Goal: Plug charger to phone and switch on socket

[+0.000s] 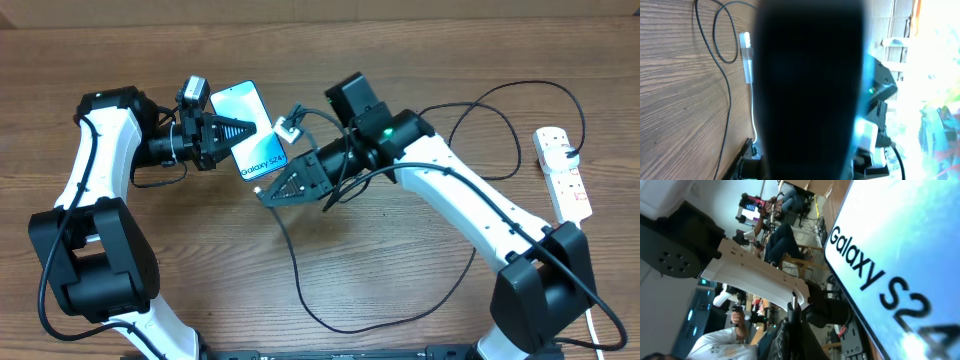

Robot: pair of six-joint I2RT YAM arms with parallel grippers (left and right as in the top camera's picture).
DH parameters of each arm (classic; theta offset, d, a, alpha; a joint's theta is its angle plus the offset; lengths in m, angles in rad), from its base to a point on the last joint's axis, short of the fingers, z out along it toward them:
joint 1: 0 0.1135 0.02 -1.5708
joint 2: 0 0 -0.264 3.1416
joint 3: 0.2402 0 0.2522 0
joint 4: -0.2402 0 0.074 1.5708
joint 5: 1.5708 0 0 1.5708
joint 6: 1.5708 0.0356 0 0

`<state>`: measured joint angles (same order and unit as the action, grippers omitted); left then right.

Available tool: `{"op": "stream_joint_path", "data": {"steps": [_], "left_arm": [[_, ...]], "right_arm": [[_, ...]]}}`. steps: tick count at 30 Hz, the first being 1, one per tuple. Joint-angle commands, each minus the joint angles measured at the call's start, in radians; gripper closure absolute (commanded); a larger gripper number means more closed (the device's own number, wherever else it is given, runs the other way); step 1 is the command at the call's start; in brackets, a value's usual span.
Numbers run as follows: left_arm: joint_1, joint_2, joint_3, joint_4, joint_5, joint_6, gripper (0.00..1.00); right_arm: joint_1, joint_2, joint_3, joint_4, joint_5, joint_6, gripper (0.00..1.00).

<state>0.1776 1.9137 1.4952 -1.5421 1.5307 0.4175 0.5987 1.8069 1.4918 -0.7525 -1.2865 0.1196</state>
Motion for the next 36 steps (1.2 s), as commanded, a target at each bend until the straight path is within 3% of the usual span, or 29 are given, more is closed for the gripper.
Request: {"op": "stream_joint_path", "data": {"steps": [1,23,36], "left_arm": [[0.001,-0.025,0.006,-0.002,0.050,-0.014,0.95],[0.001,-0.025,0.006,-0.002,0.050,-0.014,0.96],[0.001,-0.025,0.006,0.003,0.050,-0.010,0.95]], "right_arm": [[-0.002,0.002,0.000,0.001,0.029,0.060,0.96],[-0.062,0.002,0.000,0.011,0.079,0.068,0.96],[-0.062,0.002,0.000,0.048,0.100,0.143,0.96]]}}
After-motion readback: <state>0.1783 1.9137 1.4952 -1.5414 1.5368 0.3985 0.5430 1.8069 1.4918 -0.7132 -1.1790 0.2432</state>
